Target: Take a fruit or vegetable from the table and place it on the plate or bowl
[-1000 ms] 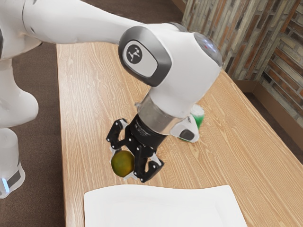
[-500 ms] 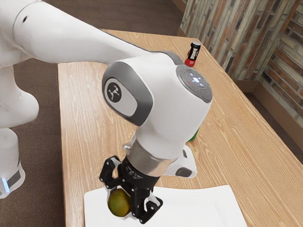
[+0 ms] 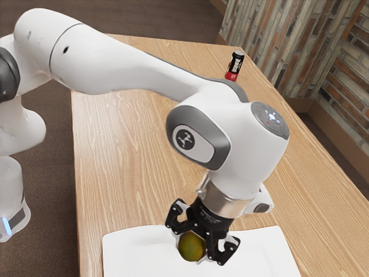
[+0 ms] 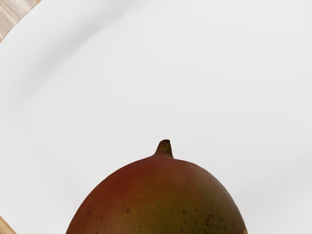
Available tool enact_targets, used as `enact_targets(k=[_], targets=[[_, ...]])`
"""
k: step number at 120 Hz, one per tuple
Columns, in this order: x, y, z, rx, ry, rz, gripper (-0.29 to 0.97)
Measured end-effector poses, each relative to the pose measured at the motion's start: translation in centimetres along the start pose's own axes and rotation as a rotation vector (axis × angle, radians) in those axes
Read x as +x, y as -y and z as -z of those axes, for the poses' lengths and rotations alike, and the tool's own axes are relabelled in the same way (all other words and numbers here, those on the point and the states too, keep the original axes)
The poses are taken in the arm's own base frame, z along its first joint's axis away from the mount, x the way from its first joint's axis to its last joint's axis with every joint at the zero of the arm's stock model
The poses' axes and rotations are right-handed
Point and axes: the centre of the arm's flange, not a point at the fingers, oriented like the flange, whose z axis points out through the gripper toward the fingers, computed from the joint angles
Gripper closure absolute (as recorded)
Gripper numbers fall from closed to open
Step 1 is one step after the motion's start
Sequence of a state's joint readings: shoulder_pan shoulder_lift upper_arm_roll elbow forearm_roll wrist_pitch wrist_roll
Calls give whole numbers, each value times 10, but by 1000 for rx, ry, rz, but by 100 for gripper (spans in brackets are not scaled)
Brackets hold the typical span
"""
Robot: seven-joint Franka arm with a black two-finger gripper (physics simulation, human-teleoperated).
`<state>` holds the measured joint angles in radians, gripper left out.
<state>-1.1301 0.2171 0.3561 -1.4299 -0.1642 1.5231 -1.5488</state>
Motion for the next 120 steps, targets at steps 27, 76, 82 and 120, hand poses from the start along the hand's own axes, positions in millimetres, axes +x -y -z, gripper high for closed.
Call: enact_targets(k=[27, 76, 82, 120], targets=[[15, -3, 3, -25, -1, 11, 41], [15, -3, 8, -41, 1, -5, 41], [16, -3, 8, -41, 1, -5, 41], [45, -2, 10, -41, -5, 37, 41]])
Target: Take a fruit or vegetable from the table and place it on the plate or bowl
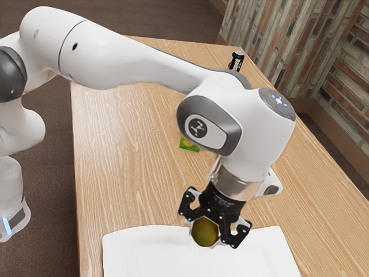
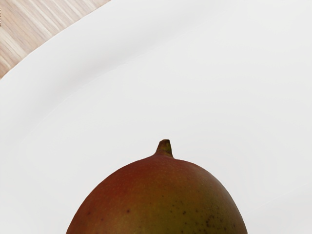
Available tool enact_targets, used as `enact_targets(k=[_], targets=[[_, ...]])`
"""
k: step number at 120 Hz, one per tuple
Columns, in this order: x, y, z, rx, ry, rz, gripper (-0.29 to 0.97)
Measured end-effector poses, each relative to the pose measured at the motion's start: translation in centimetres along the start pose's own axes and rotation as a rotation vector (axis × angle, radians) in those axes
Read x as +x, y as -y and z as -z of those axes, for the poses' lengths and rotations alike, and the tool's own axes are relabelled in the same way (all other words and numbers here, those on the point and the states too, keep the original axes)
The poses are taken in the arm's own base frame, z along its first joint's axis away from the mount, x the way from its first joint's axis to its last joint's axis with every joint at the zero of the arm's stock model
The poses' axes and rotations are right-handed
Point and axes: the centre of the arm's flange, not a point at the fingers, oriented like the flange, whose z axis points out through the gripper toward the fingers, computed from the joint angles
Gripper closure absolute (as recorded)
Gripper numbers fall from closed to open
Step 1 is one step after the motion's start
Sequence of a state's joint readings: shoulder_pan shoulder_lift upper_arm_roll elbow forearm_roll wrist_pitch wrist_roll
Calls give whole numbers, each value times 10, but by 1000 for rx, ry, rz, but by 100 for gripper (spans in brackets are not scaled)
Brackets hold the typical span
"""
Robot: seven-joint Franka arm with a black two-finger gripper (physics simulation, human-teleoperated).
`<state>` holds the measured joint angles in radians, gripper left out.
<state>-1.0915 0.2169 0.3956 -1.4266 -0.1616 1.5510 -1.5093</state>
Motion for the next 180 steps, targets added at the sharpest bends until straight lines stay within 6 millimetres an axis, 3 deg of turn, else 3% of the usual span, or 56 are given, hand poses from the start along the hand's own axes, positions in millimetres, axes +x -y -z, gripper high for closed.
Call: enact_targets(k=[27, 49, 63, 94, 110, 117, 132, 152, 180], targets=[[13, 1, -1, 6, 3, 13, 41], [-25, 0, -4, 11, 23, -50, 41], [-29, 1, -5, 13, 29, -57, 41], [16, 11, 1, 48, 32, 11, 41], [61, 20, 5, 75, 31, 82, 41], [71, 23, 3, 90, 31, 94, 41], [76, 25, -2, 115, 35, 91, 41], [64, 16, -12, 125, 26, 54, 13], [61, 12, -15, 122, 24, 31, 2]])
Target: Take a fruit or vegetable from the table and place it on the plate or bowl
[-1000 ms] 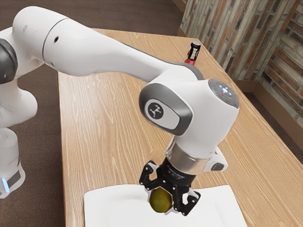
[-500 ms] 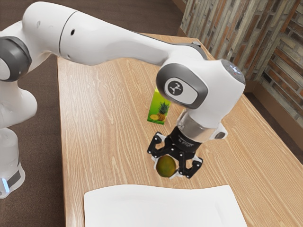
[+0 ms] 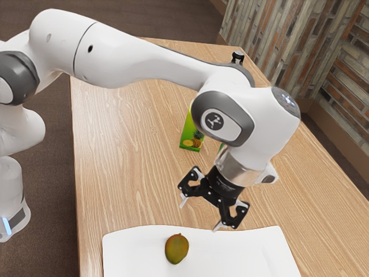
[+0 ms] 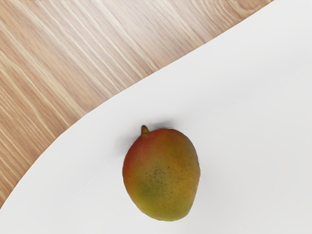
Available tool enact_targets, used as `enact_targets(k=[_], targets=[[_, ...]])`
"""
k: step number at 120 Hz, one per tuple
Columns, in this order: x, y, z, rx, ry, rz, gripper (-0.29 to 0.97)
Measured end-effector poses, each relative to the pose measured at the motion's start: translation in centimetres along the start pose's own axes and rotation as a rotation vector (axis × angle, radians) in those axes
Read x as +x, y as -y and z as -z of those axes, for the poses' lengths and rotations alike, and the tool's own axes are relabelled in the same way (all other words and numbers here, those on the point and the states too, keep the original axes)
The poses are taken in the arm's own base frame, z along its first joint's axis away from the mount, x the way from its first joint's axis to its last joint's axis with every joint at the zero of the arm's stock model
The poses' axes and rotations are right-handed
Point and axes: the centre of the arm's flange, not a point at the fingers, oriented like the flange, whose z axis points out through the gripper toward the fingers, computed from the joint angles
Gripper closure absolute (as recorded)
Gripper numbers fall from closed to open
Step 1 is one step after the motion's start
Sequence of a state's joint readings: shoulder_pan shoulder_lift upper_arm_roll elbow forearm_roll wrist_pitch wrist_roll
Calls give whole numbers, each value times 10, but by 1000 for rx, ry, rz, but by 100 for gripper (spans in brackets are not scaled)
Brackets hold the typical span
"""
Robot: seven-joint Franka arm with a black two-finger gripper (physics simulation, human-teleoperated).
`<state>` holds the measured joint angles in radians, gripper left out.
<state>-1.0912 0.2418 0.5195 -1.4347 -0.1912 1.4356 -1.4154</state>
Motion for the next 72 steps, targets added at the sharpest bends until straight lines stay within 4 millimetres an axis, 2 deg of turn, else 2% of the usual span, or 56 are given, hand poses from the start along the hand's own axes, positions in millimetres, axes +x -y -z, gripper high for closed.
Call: enact_targets(k=[12, 18, 24, 31, 38, 46, 64, 72], targets=[[9, 4, 13, -27, 0, 6, 1], [11, 19, 35, -65, 8, -2, 1], [17, 42, 62, -99, 5, -6, 0], [24, 56, 73, -100, -33, -2, 0], [24, 59, 74, -84, -70, -4, 0], [15, 54, 67, -57, -105, -21, 0], [-26, 44, 52, -2, -251, -94, 0], [-26, 44, 52, 7, -294, -96, 0]])
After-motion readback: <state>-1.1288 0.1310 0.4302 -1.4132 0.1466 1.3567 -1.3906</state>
